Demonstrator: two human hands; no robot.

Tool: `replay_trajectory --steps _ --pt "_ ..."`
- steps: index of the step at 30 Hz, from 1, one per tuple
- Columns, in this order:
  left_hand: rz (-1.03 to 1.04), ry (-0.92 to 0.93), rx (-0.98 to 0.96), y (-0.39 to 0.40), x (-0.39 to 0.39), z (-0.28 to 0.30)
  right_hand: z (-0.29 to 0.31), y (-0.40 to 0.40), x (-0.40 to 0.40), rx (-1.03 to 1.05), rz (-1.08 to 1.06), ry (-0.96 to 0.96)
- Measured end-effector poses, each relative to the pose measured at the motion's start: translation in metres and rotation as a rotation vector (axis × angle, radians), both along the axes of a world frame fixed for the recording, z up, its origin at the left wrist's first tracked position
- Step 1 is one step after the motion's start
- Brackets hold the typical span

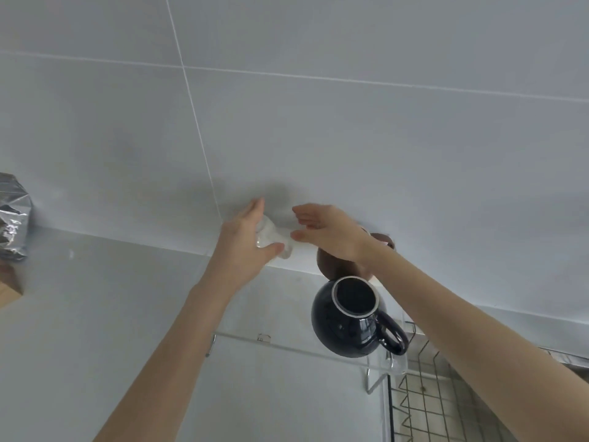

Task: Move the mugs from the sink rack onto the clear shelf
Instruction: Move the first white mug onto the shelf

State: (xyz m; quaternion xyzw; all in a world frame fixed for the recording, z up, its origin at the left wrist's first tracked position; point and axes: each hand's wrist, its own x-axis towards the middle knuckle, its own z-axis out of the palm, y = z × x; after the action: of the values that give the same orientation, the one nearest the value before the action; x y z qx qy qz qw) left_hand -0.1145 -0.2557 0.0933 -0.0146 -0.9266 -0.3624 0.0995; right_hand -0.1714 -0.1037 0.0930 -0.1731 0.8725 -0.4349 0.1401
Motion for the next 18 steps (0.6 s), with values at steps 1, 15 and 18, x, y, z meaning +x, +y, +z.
replay_trajectory --steps 1,15,18 --pt "-0.025 0.038 0.030 0.018 0.009 0.008 0.011 0.018 0.010 -0.060 -0.025 -0.006" --pt "-0.608 -0.220 0.236 0.262 0.092 -0.051 -0.013 0.301 0.158 -0.235 -0.630 -0.004" --pt "-0.597 -0.431 0.241 0.304 0.093 -0.100 -0.066 0.350 0.183 -0.122 -0.760 -0.074"
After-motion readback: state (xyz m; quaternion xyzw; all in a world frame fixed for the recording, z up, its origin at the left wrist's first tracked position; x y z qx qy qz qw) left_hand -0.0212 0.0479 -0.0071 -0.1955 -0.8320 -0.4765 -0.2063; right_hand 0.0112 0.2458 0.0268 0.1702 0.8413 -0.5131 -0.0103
